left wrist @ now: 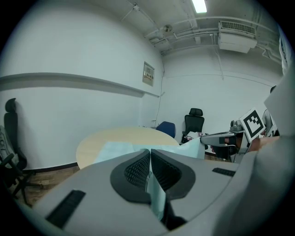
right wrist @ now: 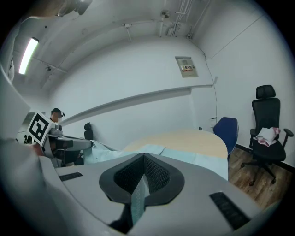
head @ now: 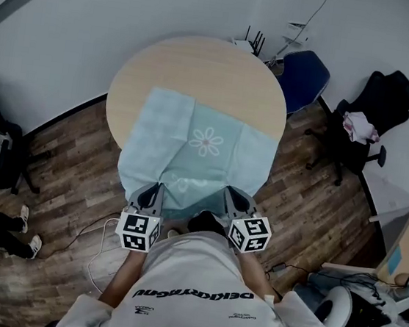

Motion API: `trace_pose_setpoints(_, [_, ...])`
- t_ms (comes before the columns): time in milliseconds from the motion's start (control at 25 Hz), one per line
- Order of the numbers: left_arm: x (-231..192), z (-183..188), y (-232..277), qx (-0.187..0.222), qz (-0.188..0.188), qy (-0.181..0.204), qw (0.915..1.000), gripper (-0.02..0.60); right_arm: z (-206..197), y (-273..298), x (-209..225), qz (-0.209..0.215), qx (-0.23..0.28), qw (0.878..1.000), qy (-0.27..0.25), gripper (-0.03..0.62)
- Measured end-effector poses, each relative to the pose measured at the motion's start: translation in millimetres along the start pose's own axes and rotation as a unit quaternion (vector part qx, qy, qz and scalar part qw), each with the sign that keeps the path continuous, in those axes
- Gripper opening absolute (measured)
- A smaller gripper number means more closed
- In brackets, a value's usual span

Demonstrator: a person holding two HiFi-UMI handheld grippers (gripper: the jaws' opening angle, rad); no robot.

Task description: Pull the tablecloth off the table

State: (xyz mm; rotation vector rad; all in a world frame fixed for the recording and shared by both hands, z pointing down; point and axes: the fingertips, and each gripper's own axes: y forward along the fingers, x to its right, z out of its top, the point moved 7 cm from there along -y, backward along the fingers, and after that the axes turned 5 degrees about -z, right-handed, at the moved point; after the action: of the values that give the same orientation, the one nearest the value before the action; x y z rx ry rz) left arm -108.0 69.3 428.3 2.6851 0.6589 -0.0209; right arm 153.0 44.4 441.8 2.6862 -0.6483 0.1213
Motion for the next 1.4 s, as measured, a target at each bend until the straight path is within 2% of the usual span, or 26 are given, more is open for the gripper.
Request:
trace_pose_setpoints(360, [-5.8,41.3,-38.0,0.076,0.019,0.007,0.9969,0.018,45.3,-15.6,-20.3,0.0,0.072,0.997,-0.006,0.032])
trace_pose_setpoints(760, [-1.7,87.5,-82.1,0.153,0.031,0.035,0.9871,0.018,82.4,-34.6,-36.4,-0.003,0.125,0.992,-0.007,0.032])
trace_pose_setpoints(1080, [2.1,107.6,-99.4,0.183,0.034,0.042,0.9816,0.018,101.3,-49.0,-45.5,-0.004,0.155,0.988,-0.011,0.032])
trace_pose_setpoints(1280, [9.9,124.3,-118.6,0.213,0.036,0.049,0.9751,0.018,123.8,-63.1,-52.1,0.001,0.185,0.983,-0.017,0.032])
trace_pose_setpoints(1400, [4.6,122.7,-121.1,0.215,0.039,0.055,0.9742,0.018,125.5,-60.8,-58.5,-0.006,0.188,0.982,-0.02,0.032])
